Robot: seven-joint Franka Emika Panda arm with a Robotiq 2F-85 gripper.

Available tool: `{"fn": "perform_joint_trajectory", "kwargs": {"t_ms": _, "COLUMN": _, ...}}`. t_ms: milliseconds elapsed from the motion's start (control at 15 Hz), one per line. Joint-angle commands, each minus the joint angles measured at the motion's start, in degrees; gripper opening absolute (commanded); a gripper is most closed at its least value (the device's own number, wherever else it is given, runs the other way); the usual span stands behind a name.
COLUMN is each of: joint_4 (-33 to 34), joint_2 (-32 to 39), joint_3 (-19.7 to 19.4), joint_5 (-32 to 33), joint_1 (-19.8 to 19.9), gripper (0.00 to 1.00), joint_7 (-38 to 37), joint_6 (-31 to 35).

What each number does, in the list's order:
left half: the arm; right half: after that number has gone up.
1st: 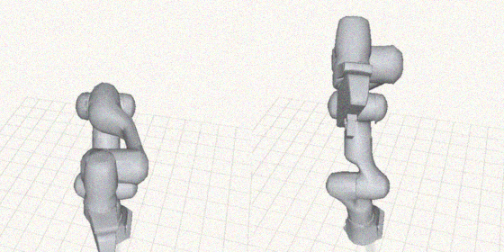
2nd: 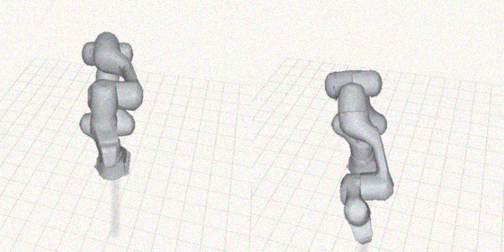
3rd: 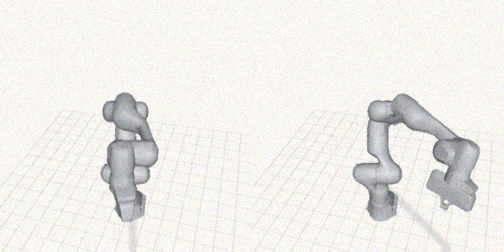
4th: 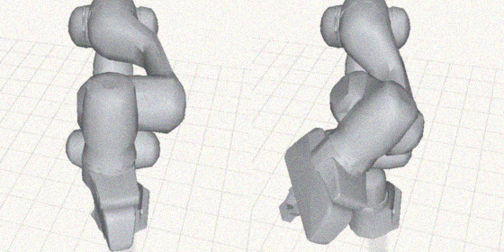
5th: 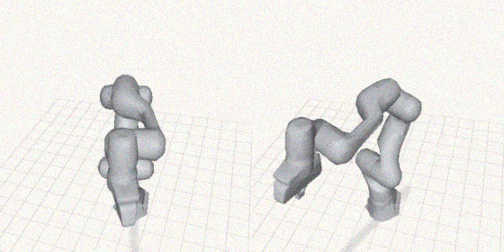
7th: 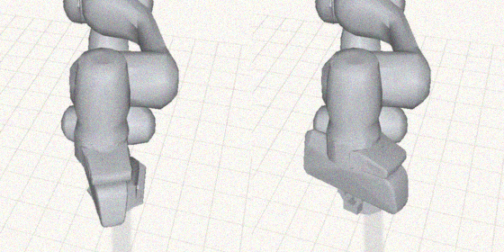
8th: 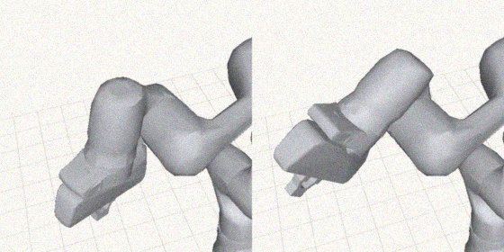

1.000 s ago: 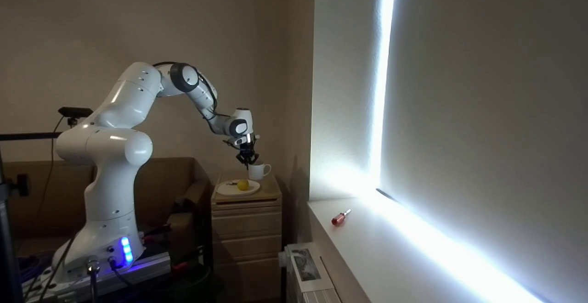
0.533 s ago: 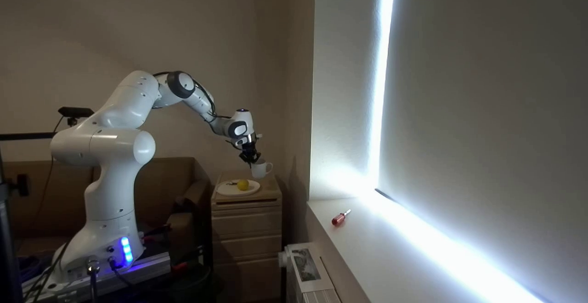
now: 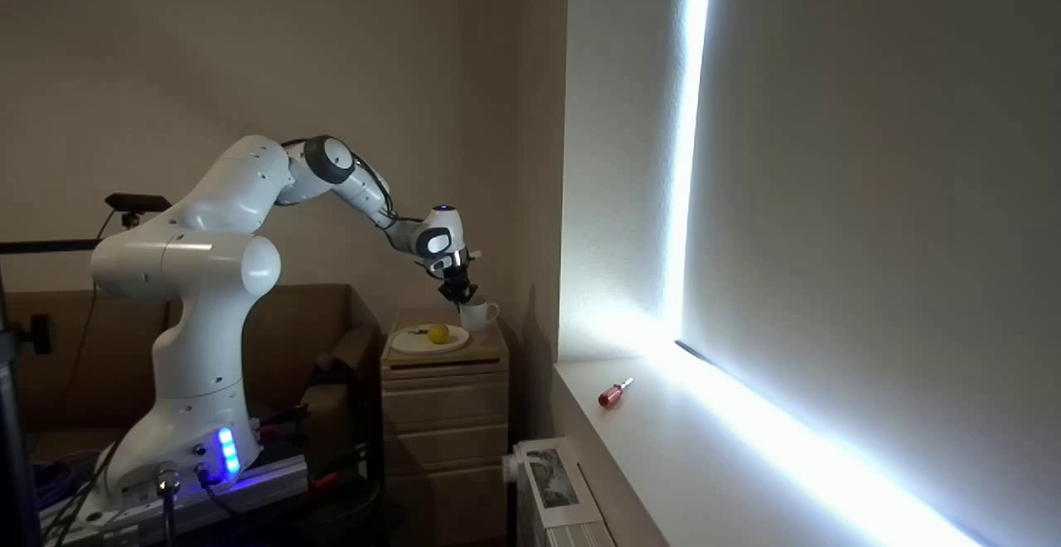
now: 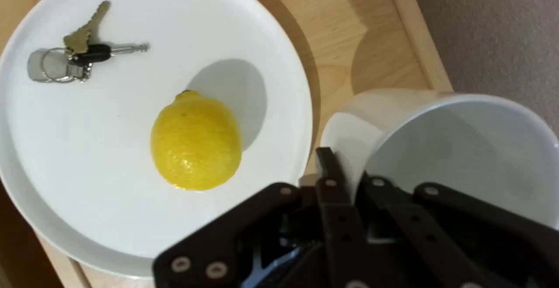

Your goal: Put the keys on the plate, slide the plate to the left, then put the cup on the windowsill on the right side of the nightstand

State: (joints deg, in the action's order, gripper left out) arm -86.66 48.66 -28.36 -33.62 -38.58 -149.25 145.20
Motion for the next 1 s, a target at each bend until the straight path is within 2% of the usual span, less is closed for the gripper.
{"fn": "perform_joint_trajectory", "kwargs": {"t_ms": 0, "joint_4": 6.1, "joint_2": 5.9, "joint_3": -5.6, "joint_5": -7.5, "joint_1": -1.7, "gripper": 0.01, "joint_7": 0.0, "joint_6": -2.7}}
{"fn": "perform_joint_trajectory", "kwargs": {"t_ms": 267, "joint_4": 10.9, "joint_2": 10.6, "joint_3": -11.2, "joint_5": -12.2, "joint_1": -3.7, "gripper": 0.01, "joint_7": 0.0, "joint_6": -6.7}}
{"fn": "perform_joint_trajectory", "kwargs": {"t_ms": 533, "joint_4": 14.8, "joint_2": 14.0, "joint_3": -16.0, "joint_5": -14.1, "joint_1": -5.7, "gripper": 0.01, "joint_7": 0.0, "joint_6": -10.9}}
{"fn": "perform_joint_trajectory", "kwargs": {"t_ms": 933, "joint_4": 18.1, "joint_2": 16.9, "joint_3": -18.6, "joint_5": -17.6, "joint_1": -6.0, "gripper": 0.01, "joint_7": 0.0, "joint_6": -17.4}}
